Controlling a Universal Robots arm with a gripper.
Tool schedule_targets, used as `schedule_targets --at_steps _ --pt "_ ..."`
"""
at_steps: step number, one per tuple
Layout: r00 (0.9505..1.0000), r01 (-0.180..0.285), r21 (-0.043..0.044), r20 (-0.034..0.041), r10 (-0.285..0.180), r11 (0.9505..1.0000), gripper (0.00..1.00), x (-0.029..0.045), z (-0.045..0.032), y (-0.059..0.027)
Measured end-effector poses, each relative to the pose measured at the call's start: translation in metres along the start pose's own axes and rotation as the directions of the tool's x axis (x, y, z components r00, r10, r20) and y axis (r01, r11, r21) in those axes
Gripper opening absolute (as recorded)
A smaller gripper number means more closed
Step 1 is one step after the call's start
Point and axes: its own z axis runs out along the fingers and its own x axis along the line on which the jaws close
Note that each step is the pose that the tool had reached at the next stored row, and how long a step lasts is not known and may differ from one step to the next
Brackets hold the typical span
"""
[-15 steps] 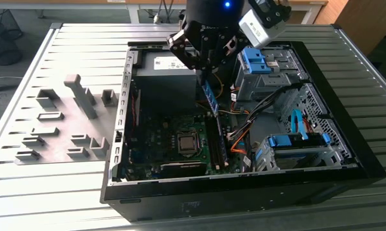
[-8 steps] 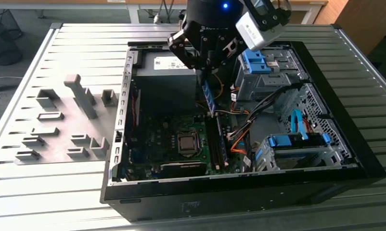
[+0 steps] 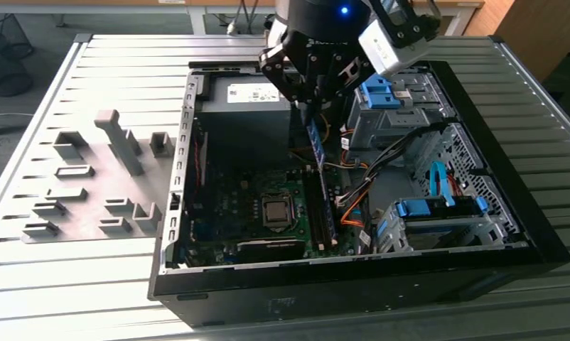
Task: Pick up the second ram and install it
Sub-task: 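Insert the second ram into the second slot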
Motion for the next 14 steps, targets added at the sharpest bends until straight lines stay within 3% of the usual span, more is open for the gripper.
schedule_targets --at_steps 5,10,14 --pt "0.9994 -0.034 0.001 -0.0011 0.034 0.9994 0.14 -0.0035 0.0033 0.0008" --pt "0.9989 -0.046 0.0004 -0.0003 0.046 0.9989 0.14 -0.0055 0.0115 0.001" --pt "0.9988 -0.046 0.0008 0.0134 0.046 0.9989 0.14 -0.0065 0.0156 0.0011"
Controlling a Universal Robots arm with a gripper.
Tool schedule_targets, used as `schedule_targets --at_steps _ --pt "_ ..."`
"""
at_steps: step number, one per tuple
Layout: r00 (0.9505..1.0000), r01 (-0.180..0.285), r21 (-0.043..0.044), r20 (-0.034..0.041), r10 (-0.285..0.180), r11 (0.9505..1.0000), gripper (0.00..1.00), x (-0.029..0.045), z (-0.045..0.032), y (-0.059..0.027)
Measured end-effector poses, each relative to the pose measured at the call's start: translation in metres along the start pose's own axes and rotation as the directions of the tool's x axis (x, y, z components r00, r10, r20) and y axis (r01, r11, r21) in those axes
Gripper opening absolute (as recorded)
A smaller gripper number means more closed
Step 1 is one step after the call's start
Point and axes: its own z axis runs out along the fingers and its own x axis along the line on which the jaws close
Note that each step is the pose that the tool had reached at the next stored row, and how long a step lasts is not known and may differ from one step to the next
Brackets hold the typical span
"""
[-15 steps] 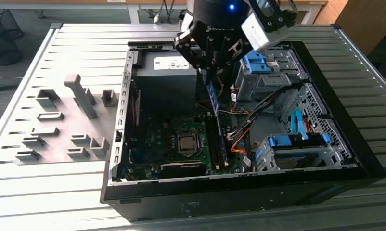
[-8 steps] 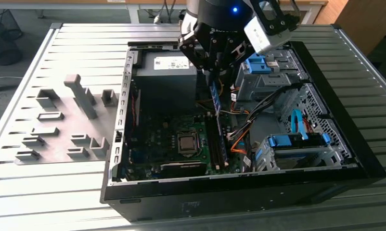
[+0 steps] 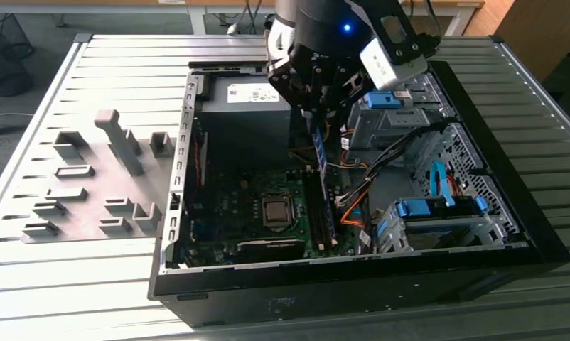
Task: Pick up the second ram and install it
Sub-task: 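Insert the second ram into the second slot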
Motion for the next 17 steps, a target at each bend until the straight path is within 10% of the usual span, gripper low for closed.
schedule_targets --at_steps 17 --pt "0.9999 -0.002 0.0001 0.0115 0.002 1.0 0.14 -0.0009 0.0182 -0.0009"
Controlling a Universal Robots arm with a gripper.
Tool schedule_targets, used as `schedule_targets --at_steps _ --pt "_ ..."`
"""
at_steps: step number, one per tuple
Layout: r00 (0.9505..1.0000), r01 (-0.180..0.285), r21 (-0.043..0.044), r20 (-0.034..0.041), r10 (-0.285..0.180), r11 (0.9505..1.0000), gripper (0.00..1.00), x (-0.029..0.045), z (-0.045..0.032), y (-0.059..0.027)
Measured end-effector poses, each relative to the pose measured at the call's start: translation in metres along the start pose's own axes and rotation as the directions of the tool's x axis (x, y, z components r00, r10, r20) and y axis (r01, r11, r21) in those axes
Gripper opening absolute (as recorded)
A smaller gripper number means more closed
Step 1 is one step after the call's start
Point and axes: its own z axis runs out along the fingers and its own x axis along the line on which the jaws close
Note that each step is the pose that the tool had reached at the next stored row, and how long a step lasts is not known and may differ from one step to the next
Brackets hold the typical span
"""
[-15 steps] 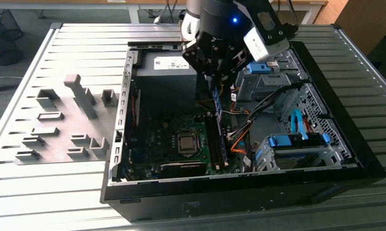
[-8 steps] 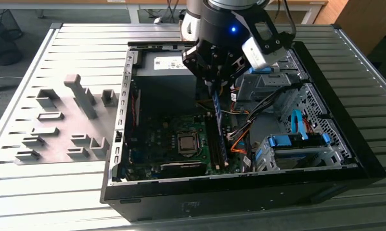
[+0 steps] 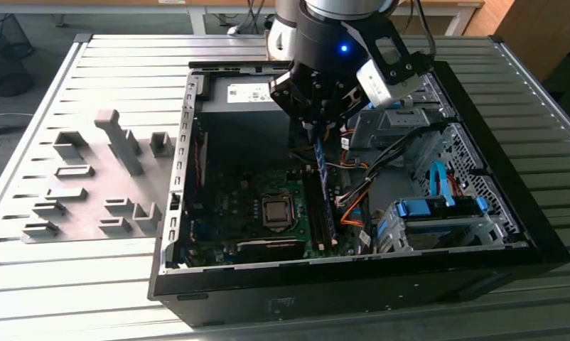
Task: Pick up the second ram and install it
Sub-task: 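Insert the second ram into the second slot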
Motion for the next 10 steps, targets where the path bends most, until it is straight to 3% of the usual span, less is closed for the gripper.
schedule_targets --at_steps 10 --pt "1.0 0.0 0.0002 0.0 0.0 1.0 0.14 -0.0001 0.0003 -0.0017"
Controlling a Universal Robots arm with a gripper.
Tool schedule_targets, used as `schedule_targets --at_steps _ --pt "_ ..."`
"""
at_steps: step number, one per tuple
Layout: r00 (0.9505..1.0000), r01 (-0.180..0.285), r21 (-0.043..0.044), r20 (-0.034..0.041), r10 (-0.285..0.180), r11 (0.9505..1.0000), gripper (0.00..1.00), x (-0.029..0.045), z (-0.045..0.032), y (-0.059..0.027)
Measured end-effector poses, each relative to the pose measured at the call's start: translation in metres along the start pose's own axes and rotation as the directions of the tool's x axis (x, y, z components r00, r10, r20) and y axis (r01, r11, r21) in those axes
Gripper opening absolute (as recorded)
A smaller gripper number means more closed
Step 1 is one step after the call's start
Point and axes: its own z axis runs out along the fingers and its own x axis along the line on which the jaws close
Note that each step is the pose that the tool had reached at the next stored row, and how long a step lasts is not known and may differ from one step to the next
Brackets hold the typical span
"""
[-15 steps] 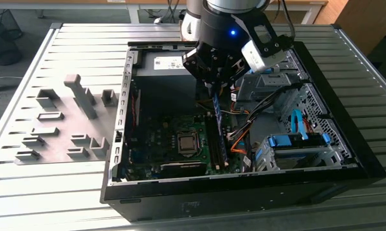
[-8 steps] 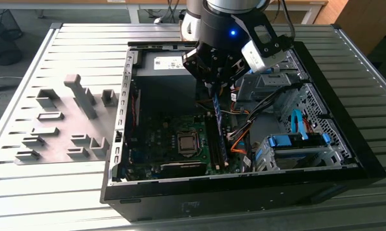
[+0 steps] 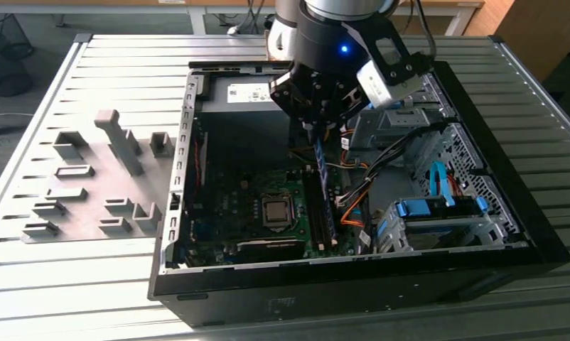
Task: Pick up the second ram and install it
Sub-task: 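Insert the second ram into the second slot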
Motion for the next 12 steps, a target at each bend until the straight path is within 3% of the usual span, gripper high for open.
schedule_targets --at_steps 4,12 --pt "1.0 -0.006 0.0002 -0.0001 0.006 1.0 0.14 0.0001 0.0053 -0.0019" --pt "1.0 -0.006 0.0001 -0.0002 0.006 1.0 0.14 -0.008 0.0198 -0.0017"
